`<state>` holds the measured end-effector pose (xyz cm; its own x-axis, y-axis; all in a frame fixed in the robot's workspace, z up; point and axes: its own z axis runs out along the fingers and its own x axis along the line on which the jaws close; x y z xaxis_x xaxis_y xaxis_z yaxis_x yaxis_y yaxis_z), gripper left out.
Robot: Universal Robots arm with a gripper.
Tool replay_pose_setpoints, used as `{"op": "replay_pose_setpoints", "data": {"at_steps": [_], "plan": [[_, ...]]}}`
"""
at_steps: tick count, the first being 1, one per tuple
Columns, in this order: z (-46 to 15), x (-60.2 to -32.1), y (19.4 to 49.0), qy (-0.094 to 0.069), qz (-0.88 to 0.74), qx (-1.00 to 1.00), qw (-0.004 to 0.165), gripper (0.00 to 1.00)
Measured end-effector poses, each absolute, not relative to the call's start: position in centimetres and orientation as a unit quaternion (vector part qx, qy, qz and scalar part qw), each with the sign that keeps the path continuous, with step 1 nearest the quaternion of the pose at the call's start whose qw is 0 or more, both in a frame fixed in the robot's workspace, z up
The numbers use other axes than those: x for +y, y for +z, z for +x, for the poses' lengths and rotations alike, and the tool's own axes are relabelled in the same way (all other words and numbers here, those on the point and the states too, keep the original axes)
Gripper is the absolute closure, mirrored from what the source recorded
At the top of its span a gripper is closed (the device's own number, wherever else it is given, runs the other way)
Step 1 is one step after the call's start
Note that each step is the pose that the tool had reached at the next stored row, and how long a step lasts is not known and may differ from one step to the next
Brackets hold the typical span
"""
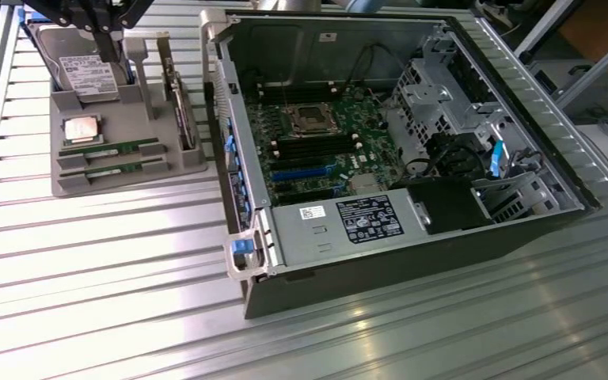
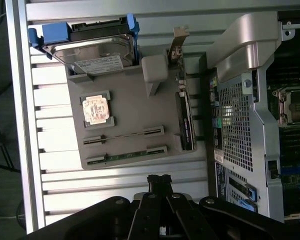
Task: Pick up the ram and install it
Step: 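Reach for the ram, then pick up the ram and move it above insertion slot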
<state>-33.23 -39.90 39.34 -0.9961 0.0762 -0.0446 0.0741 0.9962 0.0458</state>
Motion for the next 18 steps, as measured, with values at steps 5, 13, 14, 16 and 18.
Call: {"op": "replay_pose_setpoints", "data": {"at_steps": [5,13,14,16,18], "plan": [[-33.23,-39.90,39.33,0.022,0.038,0.999,0.023,0.89],[-33.24,-39.90,39.32,0.022,0.014,0.999,0.023,0.89],[-33.23,-39.90,39.33,0.021,0.010,0.999,0.023,0.89],[-33.23,-39.91,39.33,0.020,-0.002,1.000,0.022,0.89],[-33.23,-39.91,39.33,0.020,-0.012,0.999,0.022,0.89]]}}
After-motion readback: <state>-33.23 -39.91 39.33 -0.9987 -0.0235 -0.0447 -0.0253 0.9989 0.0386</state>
